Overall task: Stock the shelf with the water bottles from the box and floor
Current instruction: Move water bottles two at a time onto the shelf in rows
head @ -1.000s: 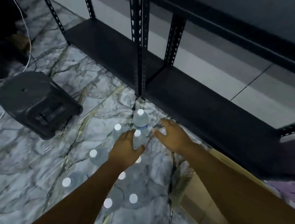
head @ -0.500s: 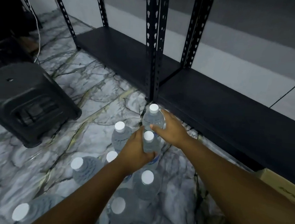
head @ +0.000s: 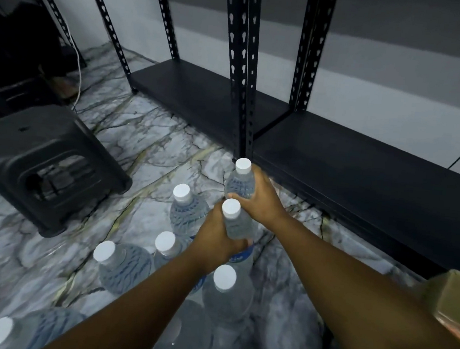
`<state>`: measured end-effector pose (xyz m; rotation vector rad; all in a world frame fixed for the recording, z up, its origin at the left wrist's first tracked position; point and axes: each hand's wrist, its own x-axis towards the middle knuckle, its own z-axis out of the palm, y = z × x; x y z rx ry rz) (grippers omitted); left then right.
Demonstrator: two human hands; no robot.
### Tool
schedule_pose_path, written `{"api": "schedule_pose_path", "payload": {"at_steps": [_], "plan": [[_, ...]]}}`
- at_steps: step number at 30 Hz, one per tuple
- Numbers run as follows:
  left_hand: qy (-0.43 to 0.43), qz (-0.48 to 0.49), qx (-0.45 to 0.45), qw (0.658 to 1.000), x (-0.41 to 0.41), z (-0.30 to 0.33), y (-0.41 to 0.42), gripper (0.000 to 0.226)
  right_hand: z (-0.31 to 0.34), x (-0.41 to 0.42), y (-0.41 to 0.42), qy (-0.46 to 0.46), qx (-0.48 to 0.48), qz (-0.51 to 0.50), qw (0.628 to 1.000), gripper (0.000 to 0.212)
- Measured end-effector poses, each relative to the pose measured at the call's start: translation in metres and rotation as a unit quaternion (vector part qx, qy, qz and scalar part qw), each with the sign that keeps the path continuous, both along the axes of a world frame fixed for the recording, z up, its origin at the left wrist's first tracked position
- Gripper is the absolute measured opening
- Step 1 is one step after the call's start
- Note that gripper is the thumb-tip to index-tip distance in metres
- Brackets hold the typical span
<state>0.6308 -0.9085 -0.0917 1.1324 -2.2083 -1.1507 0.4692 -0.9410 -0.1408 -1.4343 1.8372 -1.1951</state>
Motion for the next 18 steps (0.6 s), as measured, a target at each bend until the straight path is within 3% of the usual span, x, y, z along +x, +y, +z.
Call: {"api": "schedule_pose_path", "payload": {"at_steps": [7,15,18], "plan": [[-0.043,0.010,-0.016,0.999,0.001,-0.001,-0.001,0.061,0.006,-0.015,0.030,-0.005,-0.018,-0.054,0.998,0.060],[-0.081,-0.073,-0.008,0.994,-0.021,-0.006,-0.016,0.071,0.013,-0.053,0.094,-0.004,0.011,-0.081,0.997,0.064],[-0.076,-0.094,-0.009,0.993,-0.033,-0.009,-0.019,0.068,0.019,-0.072,0.120,-0.005,0.043,-0.066,0.997,0.056]]}}
